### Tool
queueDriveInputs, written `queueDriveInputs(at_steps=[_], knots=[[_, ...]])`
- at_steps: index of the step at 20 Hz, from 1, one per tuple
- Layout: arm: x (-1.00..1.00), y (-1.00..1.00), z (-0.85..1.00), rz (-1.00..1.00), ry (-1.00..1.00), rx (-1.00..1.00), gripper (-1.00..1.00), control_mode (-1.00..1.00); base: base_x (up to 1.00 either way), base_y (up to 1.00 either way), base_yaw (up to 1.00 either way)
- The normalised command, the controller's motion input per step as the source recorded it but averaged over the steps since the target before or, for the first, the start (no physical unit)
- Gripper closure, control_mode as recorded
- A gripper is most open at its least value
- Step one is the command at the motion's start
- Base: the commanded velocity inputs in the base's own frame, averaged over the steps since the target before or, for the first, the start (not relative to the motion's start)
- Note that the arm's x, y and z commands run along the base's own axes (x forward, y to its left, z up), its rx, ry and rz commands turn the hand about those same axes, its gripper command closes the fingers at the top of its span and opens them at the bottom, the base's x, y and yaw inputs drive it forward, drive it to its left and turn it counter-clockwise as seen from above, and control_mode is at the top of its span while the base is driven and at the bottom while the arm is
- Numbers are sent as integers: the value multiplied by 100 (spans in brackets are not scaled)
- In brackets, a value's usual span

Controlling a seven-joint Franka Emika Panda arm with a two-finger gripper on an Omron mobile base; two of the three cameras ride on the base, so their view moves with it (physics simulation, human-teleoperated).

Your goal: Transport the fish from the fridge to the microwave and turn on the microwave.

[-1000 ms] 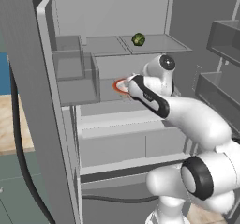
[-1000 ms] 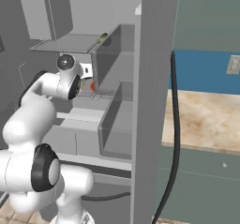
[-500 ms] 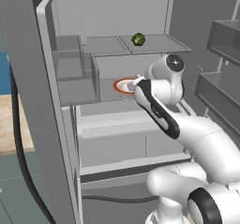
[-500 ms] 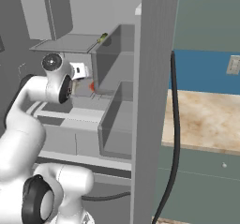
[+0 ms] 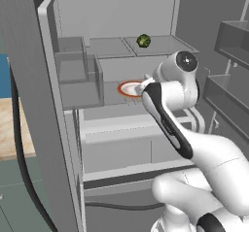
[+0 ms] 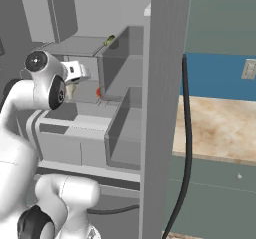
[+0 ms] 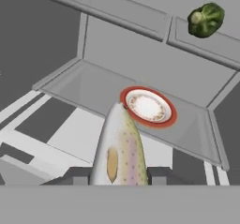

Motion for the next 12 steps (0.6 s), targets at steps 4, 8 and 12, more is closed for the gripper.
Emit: queueDriveInputs(at_steps=[4,8,12], knots=[[-67,0,32,0,0,-1,100,-100,0,0,0],[-71,0,16,0,0,0,100,-100,0,0,0],[-69,0,21,2,0,0,100,-100,0,0,0]])
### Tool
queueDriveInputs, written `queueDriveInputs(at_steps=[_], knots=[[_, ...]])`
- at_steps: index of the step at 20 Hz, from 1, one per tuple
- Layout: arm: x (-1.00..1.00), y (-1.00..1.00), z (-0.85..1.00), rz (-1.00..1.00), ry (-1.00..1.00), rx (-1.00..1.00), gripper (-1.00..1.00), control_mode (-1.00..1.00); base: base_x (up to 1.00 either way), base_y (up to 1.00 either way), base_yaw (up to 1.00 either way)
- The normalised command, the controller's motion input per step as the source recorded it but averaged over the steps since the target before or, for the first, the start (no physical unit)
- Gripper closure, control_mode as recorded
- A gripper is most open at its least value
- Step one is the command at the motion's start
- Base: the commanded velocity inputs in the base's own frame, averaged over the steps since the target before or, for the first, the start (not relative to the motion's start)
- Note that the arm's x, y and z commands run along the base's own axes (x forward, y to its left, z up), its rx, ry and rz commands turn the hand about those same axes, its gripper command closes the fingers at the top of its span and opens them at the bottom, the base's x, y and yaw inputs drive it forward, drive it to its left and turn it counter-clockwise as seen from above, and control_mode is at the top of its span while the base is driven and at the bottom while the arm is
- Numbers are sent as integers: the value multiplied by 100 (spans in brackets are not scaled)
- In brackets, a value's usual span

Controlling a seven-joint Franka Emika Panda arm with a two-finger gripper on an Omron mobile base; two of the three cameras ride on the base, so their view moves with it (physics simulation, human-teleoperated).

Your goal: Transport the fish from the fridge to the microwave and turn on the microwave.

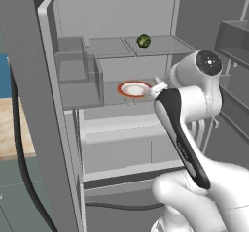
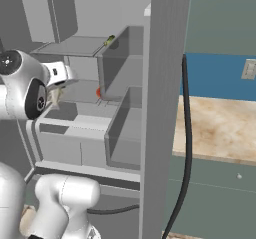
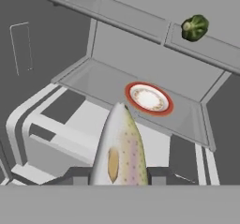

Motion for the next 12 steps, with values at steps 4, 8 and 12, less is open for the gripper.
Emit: queueDriveInputs(at_steps=[4,8,12], knots=[[-55,0,27,4,0,0,100,-100,0,0,0],[-38,0,24,6,0,0,100,-100,0,0,0],[-32,0,19,2,0,0,100,-100,0,0,0]])
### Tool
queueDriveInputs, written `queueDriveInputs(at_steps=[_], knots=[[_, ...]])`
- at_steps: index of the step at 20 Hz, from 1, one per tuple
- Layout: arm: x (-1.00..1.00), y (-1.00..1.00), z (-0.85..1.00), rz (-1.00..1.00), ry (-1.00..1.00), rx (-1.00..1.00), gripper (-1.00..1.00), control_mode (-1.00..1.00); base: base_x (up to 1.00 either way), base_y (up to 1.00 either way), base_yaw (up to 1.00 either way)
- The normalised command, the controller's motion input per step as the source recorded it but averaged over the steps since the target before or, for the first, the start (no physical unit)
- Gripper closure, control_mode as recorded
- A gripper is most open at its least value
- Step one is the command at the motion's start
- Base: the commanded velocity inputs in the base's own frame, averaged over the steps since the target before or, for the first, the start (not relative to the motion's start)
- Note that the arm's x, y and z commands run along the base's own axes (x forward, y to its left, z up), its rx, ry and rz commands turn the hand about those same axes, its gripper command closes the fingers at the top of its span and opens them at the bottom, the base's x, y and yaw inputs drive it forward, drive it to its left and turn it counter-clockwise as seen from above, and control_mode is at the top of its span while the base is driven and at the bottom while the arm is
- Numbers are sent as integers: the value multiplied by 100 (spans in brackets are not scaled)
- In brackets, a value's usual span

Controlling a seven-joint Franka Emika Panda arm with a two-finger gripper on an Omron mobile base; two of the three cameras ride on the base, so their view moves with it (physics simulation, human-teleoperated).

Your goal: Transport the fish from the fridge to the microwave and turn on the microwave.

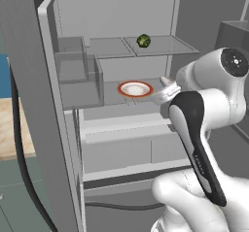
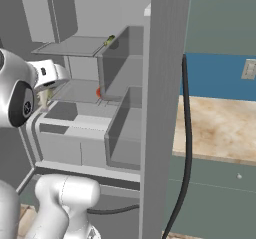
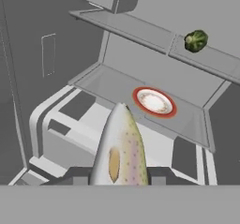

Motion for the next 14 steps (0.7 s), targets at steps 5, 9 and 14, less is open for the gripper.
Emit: queueDriveInputs(at_steps=[5,9,14], knots=[[-40,0,21,0,-1,0,100,-100,0,0,0],[-33,0,40,0,-1,0,100,-100,0,0,0],[-31,-1,37,0,-1,0,100,-100,0,0,0]])
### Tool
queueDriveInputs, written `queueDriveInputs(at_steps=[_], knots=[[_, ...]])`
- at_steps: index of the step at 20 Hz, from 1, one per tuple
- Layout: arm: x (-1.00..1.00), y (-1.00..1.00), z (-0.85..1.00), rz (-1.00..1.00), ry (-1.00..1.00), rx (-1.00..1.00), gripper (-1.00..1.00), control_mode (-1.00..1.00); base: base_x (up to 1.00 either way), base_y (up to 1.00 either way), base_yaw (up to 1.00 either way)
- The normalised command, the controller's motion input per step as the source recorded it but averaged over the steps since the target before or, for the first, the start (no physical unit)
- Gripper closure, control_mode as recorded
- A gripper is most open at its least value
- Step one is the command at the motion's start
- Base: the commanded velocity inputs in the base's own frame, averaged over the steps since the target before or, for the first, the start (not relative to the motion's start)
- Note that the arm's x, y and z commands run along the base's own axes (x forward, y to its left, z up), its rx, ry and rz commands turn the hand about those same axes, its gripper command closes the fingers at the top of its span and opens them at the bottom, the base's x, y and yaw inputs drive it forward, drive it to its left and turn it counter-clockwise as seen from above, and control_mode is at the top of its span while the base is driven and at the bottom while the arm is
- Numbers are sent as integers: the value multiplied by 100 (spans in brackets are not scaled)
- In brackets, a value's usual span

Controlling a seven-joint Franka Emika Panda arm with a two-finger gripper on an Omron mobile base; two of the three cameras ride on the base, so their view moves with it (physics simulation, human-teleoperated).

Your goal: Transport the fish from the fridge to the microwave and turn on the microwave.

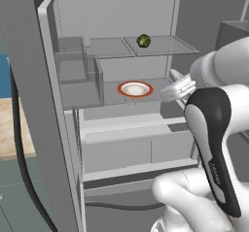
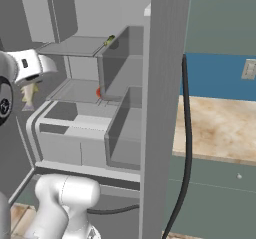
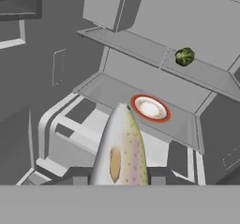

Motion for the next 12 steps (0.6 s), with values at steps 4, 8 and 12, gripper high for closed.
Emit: queueDriveInputs(at_steps=[4,8,12], knots=[[-26,-7,26,0,0,0,100,-100,0,0,0],[-29,-13,25,0,0,0,100,-100,0,0,0],[-30,-23,20,0,0,0,100,-100,0,0,0]])
